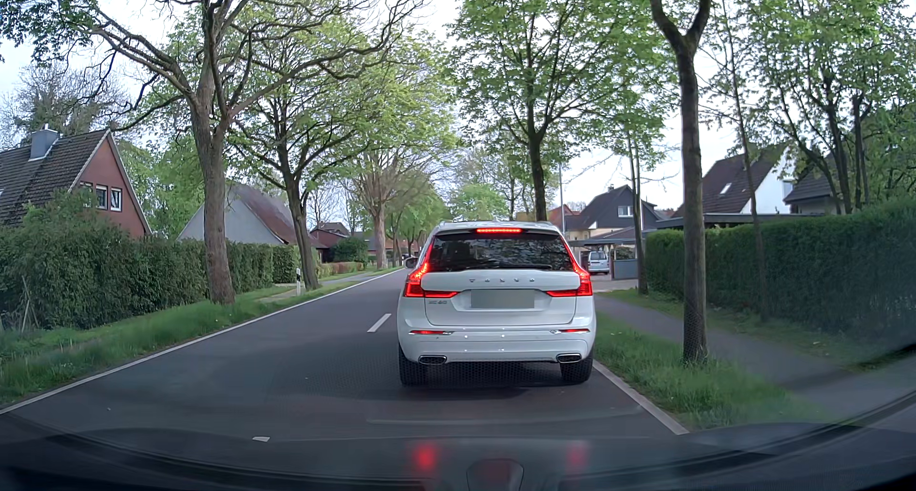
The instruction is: Follow the waypoints while adhering to traffic rules and regulations
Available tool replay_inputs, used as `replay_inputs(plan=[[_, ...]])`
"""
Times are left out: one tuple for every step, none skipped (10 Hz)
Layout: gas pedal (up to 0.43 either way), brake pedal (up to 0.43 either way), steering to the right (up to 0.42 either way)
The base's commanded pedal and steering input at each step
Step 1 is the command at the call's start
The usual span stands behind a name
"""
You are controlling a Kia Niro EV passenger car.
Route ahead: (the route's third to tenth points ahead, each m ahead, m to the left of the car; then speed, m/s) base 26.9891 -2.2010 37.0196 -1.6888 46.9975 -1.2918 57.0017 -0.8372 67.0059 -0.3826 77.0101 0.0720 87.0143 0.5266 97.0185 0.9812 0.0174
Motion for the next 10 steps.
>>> replay_inputs(plan=[[0.000,0.134,0.002],[0.000,0.134,0.002],[0.000,0.134,0.003],[0.000,0.134,0.002],[0.000,0.140,0.002],[0.000,0.134,0.002],[0.000,0.134,0.003],[0.000,0.134,0.002],[0.000,0.134,0.002],[0.000,0.134,0.003]])
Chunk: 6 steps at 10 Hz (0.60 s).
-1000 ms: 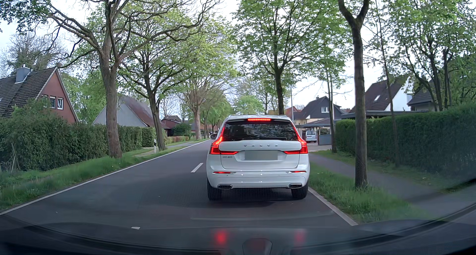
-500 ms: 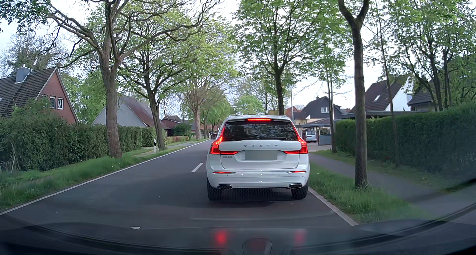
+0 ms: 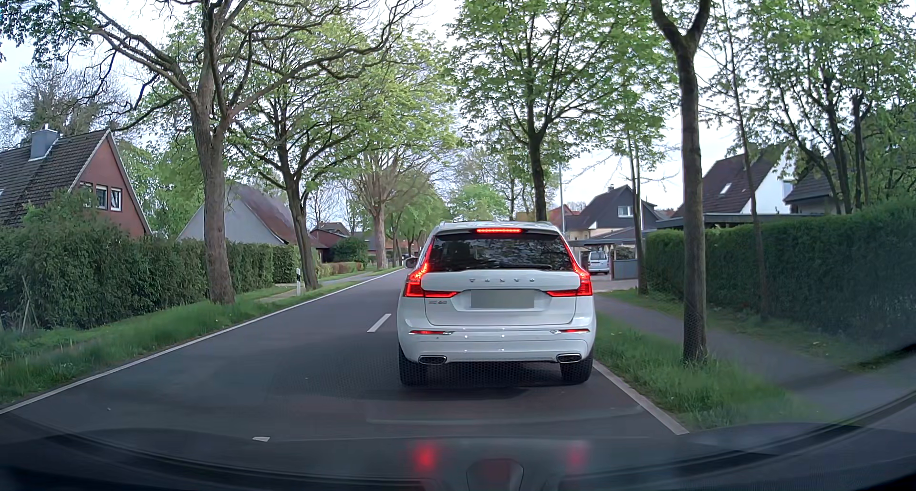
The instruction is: Follow the waypoints while adhering to traffic rules and regulations
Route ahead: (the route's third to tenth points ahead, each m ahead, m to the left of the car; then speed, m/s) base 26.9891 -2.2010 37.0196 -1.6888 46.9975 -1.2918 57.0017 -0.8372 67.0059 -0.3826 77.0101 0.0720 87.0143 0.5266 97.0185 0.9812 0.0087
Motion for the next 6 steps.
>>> replay_inputs(plan=[[0.000,0.134,0.002],[0.000,0.134,0.002],[0.000,0.134,0.002],[0.000,0.134,0.002],[0.000,0.134,0.002],[0.000,0.134,0.002]])
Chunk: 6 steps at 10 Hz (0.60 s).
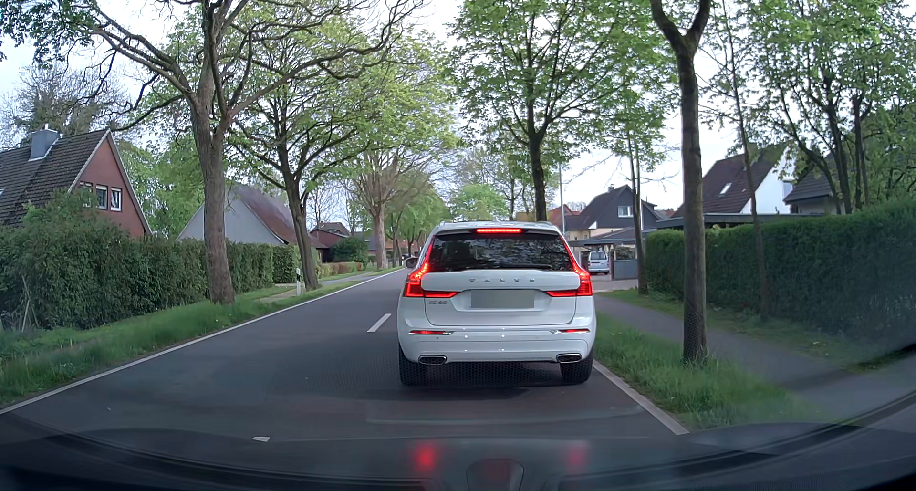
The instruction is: Follow the waypoints while adhering to traffic rules and regulations
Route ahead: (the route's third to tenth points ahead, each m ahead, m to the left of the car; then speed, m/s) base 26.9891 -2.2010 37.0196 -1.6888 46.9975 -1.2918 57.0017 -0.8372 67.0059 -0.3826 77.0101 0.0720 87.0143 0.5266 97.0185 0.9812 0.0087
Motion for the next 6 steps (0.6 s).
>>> replay_inputs(plan=[[0.000,0.134,0.002],[0.000,0.140,0.002],[0.000,0.134,0.002],[0.000,0.134,0.003],[0.000,0.134,0.003],[0.000,0.134,0.003]])
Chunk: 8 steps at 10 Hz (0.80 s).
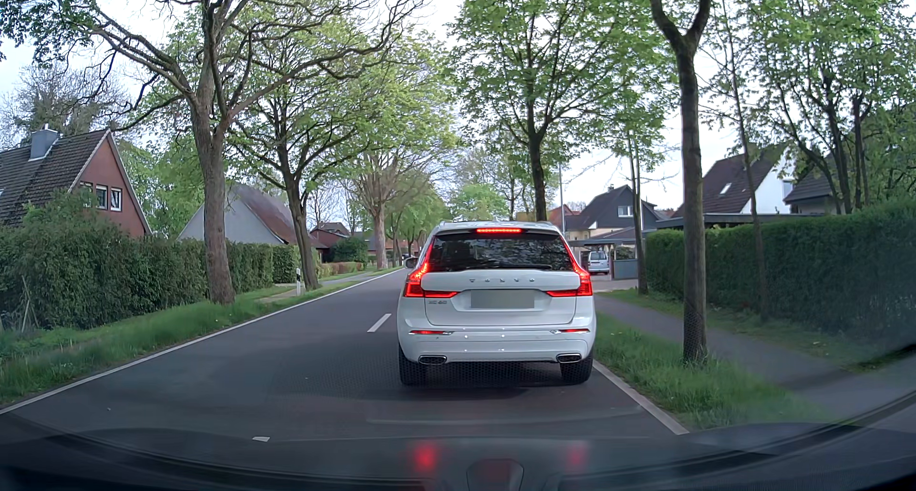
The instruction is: Follow the waypoints while adhering to traffic rules and regulations
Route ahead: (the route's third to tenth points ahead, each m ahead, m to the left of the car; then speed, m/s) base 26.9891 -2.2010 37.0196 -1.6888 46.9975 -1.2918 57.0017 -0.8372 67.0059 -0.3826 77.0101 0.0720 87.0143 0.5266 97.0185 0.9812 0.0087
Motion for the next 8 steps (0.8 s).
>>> replay_inputs(plan=[[0.000,0.134,0.003],[0.000,0.134,0.003],[0.000,0.134,0.003],[0.000,0.134,0.003],[0.000,0.134,0.003],[0.000,0.134,0.003],[0.000,0.134,0.003],[0.000,0.134,0.003]])
